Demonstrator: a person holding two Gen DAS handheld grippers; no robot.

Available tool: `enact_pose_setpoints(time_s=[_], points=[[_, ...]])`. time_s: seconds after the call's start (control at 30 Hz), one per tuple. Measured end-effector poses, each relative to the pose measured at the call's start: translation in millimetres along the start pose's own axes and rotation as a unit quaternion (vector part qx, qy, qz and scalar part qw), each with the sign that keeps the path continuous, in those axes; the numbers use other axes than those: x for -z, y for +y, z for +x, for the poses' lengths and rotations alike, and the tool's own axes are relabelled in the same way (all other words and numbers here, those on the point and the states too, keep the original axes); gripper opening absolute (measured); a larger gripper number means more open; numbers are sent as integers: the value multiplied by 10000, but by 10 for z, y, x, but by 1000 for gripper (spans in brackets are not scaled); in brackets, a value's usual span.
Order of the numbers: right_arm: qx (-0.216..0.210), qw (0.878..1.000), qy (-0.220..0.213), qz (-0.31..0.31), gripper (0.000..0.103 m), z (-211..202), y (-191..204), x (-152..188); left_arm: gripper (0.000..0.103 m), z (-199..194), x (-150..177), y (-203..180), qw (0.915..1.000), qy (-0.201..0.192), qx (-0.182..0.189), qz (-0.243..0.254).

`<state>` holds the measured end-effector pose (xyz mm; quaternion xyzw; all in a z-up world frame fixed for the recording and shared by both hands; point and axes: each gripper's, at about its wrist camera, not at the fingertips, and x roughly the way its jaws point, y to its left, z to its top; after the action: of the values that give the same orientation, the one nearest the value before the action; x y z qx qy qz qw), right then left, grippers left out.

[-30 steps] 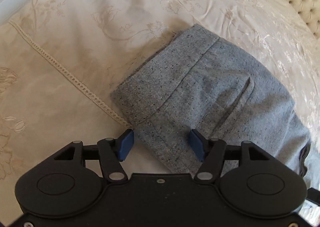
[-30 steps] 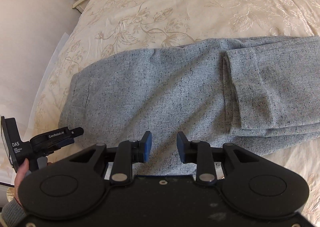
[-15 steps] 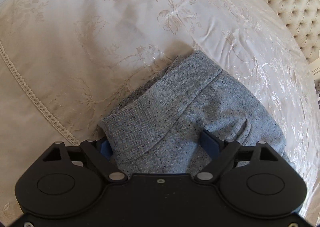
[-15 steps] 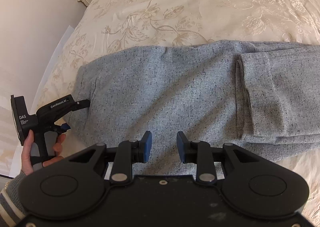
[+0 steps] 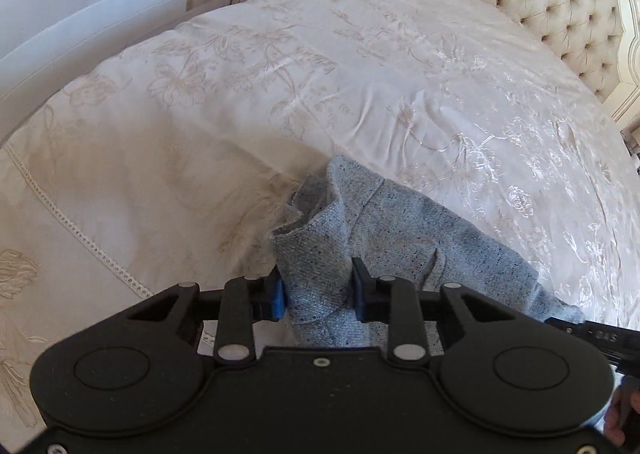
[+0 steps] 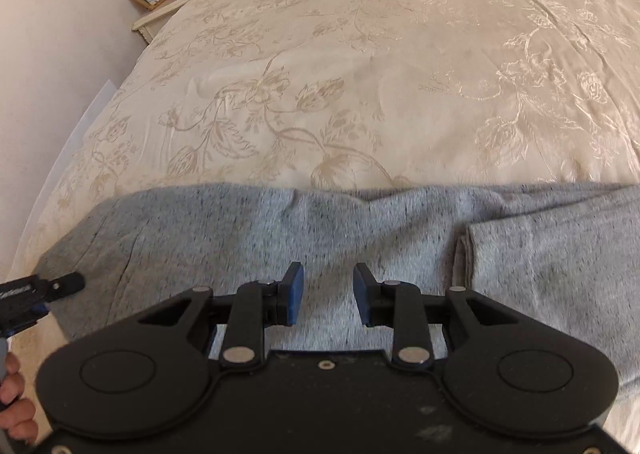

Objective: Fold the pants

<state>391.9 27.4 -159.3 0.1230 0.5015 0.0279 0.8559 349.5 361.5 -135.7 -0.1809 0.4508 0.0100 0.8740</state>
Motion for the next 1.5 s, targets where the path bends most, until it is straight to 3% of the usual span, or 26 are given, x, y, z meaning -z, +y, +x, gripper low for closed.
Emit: enact_pose_setpoints(time_s=[0.17,0.3,0.43,0.57,0.77,0.93,1.13,1.33,1.5], points=[[391,9985,377,112,27,589,-44,-111,38,-85,-1,-43,9999,-102,44,111],[313,9984,461,-8,26,694,-86,-207,37,-228,15,-135,9991,-250,53,324],[106,9992,382,16,28,327,-133,-183,36,-413,43,-316,9971,-469,107,585],[-41,9990,345,295,29,-114,-221,211,36,-580,70,-546,9945,-665,186,782],[-90,9951,922,359,29,-9,-394,788,34,-765,125,-920,9899,-896,188,1085],[-616,9939,712,582,30,-211,-600,702,30,-1001,204,-1437,9825,-1151,235,1445],[-922,9930,308,672,31,-709,-1167,618,29,-1213,458,-2438,9663,-1416,701,2032],[-860,9920,75,918,31,-1063,-1971,643,27,-909,1040,-3567,9575,-863,1495,2311],[-595,9888,69,1365,31,-1220,-2755,827,24,-242,1681,-4292,9479,203,1696,2688]])
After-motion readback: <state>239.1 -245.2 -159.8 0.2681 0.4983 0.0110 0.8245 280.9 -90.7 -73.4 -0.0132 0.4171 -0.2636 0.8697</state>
